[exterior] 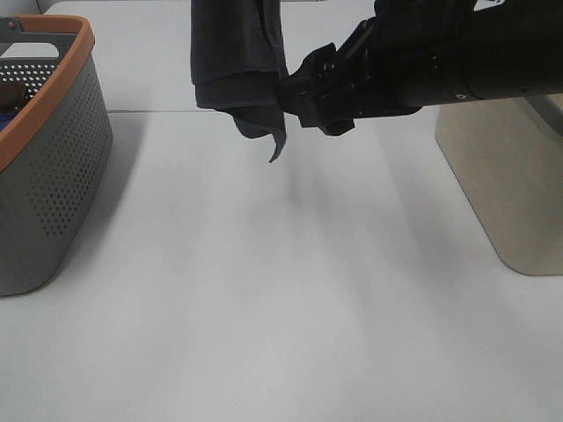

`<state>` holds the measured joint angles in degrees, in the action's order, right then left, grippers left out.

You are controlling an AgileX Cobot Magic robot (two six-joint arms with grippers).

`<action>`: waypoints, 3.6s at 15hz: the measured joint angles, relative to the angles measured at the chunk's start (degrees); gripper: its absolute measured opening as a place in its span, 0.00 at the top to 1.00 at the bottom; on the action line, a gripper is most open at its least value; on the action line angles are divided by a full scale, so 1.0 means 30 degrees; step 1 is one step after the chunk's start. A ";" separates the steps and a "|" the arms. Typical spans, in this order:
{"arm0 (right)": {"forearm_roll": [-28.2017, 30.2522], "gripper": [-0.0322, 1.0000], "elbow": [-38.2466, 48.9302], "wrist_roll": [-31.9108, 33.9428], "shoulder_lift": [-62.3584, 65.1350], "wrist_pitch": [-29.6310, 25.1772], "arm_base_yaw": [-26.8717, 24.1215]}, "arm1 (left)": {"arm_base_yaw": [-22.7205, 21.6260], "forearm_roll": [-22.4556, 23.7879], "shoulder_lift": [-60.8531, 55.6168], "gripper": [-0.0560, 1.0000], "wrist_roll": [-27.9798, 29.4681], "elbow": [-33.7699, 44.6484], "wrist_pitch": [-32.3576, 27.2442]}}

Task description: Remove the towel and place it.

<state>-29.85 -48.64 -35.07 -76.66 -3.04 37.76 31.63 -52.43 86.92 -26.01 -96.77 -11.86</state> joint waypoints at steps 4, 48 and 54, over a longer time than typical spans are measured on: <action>-0.0248 0.37 0.0000 0.0000 0.0000 0.0344 0.0000 | 0.0000 0.0000 0.0000 0.95 0.0000 0.0000 0.0000; 0.0554 0.79 -0.1795 0.0000 -0.2063 -0.0879 0.0000 | 0.0000 0.0306 0.0000 0.95 0.0000 0.0000 -0.0172; 0.1108 0.94 -0.1795 0.0000 -0.2063 -0.1509 0.0000 | 0.0000 0.0439 0.0000 0.95 0.0000 0.0000 -0.0115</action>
<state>-26.53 -54.03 -35.07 -82.85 -7.56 37.76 31.63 -51.11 86.92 -26.01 -96.77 -12.20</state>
